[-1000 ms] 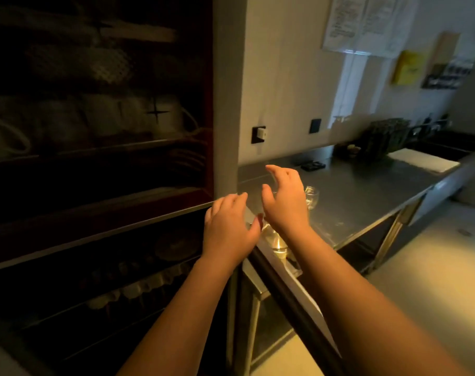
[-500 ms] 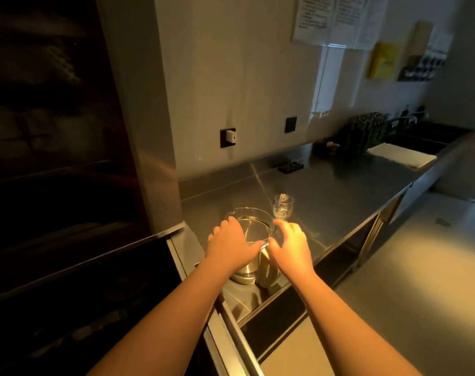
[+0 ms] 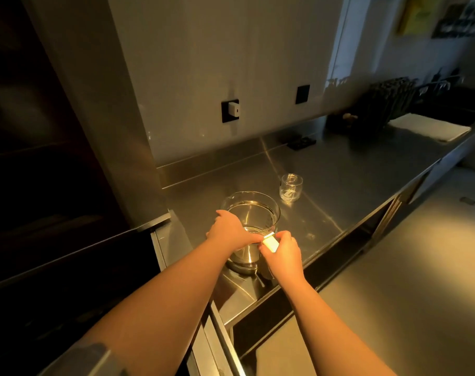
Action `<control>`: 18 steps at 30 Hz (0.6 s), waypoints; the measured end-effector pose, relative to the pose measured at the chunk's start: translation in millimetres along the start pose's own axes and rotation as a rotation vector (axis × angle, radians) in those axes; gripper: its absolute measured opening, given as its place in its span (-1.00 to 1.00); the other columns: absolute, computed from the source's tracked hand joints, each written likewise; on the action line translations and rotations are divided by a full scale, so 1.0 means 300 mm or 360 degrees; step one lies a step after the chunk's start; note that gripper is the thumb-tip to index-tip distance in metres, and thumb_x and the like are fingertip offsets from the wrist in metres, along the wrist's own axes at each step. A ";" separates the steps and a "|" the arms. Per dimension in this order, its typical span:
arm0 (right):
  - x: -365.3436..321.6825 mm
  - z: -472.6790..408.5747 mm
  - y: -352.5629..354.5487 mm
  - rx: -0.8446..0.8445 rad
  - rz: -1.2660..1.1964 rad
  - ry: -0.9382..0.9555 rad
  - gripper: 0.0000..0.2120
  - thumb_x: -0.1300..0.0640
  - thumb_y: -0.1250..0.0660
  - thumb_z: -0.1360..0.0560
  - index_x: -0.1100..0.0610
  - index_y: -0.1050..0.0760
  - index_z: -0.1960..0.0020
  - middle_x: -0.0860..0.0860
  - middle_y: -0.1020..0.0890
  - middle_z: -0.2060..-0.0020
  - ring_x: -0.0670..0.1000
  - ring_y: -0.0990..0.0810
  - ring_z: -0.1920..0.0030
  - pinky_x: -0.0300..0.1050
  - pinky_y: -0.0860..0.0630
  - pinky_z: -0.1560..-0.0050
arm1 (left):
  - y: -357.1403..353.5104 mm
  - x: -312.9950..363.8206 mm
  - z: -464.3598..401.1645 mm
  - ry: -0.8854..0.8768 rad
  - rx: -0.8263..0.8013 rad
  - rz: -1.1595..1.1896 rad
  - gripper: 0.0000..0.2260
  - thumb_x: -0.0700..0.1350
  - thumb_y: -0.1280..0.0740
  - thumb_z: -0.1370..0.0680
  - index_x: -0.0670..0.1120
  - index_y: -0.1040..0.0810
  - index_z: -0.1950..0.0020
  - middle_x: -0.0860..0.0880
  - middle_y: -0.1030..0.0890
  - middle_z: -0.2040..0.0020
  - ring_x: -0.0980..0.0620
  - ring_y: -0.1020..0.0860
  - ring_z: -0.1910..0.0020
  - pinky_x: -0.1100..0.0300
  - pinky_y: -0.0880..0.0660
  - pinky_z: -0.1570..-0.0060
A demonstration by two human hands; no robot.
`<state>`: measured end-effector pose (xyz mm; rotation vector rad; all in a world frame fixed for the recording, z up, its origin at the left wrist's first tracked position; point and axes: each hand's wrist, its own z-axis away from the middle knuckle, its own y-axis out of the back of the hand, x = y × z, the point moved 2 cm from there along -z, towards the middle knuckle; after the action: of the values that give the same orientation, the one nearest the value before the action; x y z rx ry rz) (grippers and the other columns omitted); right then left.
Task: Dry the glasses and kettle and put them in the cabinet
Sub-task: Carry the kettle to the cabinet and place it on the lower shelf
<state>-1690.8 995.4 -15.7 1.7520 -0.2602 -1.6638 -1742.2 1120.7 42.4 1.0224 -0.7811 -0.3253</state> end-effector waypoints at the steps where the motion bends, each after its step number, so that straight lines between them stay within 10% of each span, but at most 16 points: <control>1: 0.004 -0.004 -0.005 -0.0023 -0.0017 -0.0027 -0.59 -0.03 -0.40 -0.46 0.08 -0.37 -0.22 0.02 -0.50 -0.10 -0.02 -0.50 0.02 -0.08 -0.57 0.06 | -0.003 0.001 -0.006 -0.0006 0.0000 -0.0018 0.20 0.34 -0.45 -0.30 -0.30 0.22 -0.52 -0.20 -0.36 -0.43 -0.17 -0.42 -0.36 -0.01 -0.48 -0.25; 7: 0.007 0.000 -0.012 -0.0051 -0.0098 -0.0002 -0.65 -0.01 -0.34 -0.52 0.09 -0.35 -0.23 -0.01 -0.52 -0.05 -0.07 -0.47 0.05 -0.36 -0.34 0.34 | 0.001 0.007 -0.017 0.0030 0.0120 0.0025 0.04 0.28 -0.47 -0.33 -0.28 -0.03 -0.51 -0.18 -0.43 -0.34 -0.12 -0.49 -0.27 0.15 -0.53 -0.13; 11: 0.006 0.030 -0.007 0.0029 -0.0137 0.0058 -0.70 -0.03 -0.29 -0.55 0.09 -0.35 -0.20 0.00 -0.52 -0.03 -0.02 -0.50 0.04 -0.24 -0.47 0.26 | 0.012 0.013 -0.005 0.0046 0.0215 0.0183 -0.01 0.24 -0.55 -0.26 -0.22 -0.18 -0.47 -0.12 -0.50 -0.24 -0.08 -0.54 -0.18 0.20 -0.52 0.07; 18: -0.084 0.082 0.104 0.0245 -0.0230 0.0196 -0.79 -0.01 -0.29 -0.55 0.00 -0.28 -0.07 -0.09 -0.43 0.10 -0.06 -0.46 0.18 0.00 -0.60 0.17 | 0.084 0.083 0.104 -0.0156 0.0434 0.0488 -0.08 0.19 -0.57 -0.26 -0.14 -0.20 -0.43 -0.12 -0.40 -0.34 -0.10 -0.45 -0.28 0.08 -0.49 -0.13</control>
<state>-1708.2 978.6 24.7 2.0221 -0.2138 -1.6657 -1750.0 1099.0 83.8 1.1269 -1.0770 -0.0039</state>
